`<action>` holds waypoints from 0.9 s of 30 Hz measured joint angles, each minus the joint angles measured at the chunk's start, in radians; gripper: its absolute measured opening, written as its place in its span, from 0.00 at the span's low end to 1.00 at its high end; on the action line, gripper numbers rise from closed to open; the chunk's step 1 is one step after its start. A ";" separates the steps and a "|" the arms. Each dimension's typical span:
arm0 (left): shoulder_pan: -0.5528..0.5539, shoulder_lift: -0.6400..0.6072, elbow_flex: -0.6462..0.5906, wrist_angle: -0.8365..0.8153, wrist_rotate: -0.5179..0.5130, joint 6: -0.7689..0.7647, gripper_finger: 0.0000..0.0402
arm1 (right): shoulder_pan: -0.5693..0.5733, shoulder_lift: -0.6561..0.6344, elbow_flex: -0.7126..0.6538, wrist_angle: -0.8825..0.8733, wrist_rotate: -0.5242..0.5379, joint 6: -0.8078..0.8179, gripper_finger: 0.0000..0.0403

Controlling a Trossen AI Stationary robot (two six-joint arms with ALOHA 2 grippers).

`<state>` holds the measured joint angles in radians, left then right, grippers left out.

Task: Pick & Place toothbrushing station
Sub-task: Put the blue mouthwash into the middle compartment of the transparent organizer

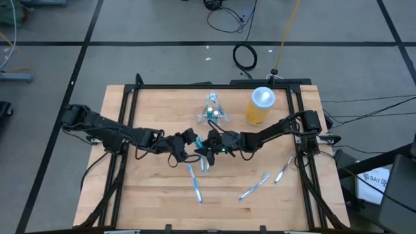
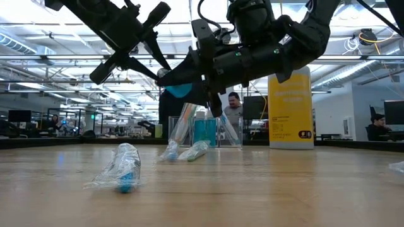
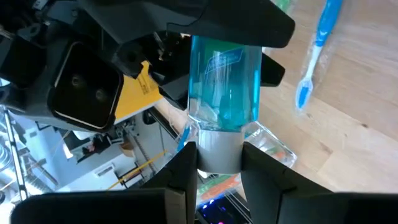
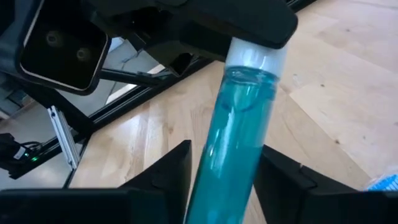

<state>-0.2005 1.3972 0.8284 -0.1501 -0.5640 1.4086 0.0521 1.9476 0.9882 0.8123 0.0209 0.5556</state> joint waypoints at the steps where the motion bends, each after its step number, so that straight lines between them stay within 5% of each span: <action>1: 0.000 0.000 0.000 -0.001 0.000 0.000 0.23 | 0.000 0.000 0.000 -0.001 0.000 0.000 0.34; 11: 0.000 0.000 0.000 0.000 -0.008 -0.104 0.35 | -0.002 0.000 0.000 -0.012 0.004 -0.004 0.20; 20: -0.004 0.000 0.000 0.012 -0.013 -0.245 0.50 | 0.000 0.000 0.000 -0.054 0.000 -0.019 0.20; 27: -0.001 -0.044 0.000 -0.030 0.004 -0.428 0.50 | 0.000 -0.041 -0.001 -0.133 0.000 -0.111 0.20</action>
<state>-0.2015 1.3532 0.8284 -0.1799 -0.5597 0.9804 0.0519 1.9069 0.9873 0.6795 0.0208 0.4445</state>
